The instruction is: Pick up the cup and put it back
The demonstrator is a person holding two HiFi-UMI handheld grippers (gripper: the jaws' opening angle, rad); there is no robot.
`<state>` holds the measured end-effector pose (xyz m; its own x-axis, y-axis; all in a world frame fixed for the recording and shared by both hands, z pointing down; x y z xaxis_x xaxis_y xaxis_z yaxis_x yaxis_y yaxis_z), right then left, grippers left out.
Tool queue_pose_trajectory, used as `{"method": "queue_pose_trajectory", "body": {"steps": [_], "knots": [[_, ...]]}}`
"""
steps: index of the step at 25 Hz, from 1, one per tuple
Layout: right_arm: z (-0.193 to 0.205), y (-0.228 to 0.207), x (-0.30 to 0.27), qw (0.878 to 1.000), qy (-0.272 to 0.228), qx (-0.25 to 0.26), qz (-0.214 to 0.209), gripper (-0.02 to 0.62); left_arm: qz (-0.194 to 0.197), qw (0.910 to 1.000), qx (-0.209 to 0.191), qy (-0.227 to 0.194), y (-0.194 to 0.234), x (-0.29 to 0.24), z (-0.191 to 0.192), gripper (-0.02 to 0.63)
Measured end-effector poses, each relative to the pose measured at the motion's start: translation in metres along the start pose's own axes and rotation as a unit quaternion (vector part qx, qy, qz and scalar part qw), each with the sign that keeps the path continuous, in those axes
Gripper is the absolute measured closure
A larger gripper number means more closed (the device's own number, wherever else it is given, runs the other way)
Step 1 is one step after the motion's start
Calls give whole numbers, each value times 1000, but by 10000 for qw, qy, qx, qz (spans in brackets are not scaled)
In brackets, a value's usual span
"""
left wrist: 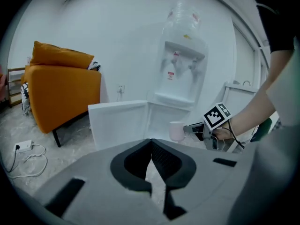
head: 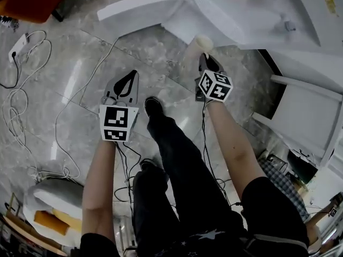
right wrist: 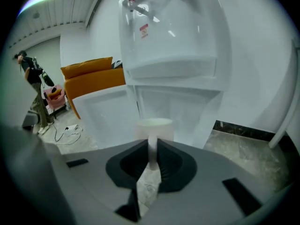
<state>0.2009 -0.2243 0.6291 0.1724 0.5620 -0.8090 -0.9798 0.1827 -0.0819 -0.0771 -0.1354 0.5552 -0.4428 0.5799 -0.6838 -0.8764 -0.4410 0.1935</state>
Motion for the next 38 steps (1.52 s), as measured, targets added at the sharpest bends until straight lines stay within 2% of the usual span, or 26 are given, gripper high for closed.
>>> {"method": "queue_pose_trajectory", "body": {"steps": [3,6,9,11,15,20,25,34,35,36,37,38], "knots": [[-6,-22,-46,9993,-211,-320,53,552,-47,9999,134,-91,21,-40,17,595],[-13,-41,-89,9985,-387,-321,234,552,-52,9996,165,-219,40,-77,28,596],[-20,-54,-129,9979,-523,-167,347,552,-4,9991,-31,-418,51,-110,31,597],[-23,-63,-153,9969,-649,-202,400,552,-34,9984,-226,-518,58,-131,32,595],[-30,-79,-190,9939,-913,-356,499,552,-96,9965,-348,-756,76,-158,29,596],[-36,-93,-221,9899,-1158,-522,628,552,-181,9934,-648,-932,90,-172,24,597],[-38,-93,-229,9863,-1390,-564,689,551,-280,9924,-367,-1137,105,-172,23,595],[-22,-86,-240,9890,-1236,-470,663,540,-271,9920,-314,-1190,103,-169,36,596],[-21,-84,-241,9896,-1219,-453,622,531,-284,9920,-328,-1183,103,-168,36,597],[-20,-81,-241,9906,-1173,-425,555,481,-292,9920,-344,-1182,103,-166,36,595],[-19,-78,-240,9918,-1108,-397,496,373,-299,9918,-356,-1194,103,-163,35,596],[-16,-75,-238,9927,-1045,-379,465,342,-313,9915,-351,-1214,102,-159,33,597]]}}
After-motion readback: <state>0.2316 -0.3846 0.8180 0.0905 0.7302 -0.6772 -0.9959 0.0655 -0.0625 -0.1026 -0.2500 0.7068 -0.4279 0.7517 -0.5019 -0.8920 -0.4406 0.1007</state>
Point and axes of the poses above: the fingertips, and each gripper's own axes: x backward along the fingers, y to its left, z out of its underside, the point moved 3 cm from there along x, backward along the fingers, and after that the axes turned 14 degrees about y, right-handed, at the moved point
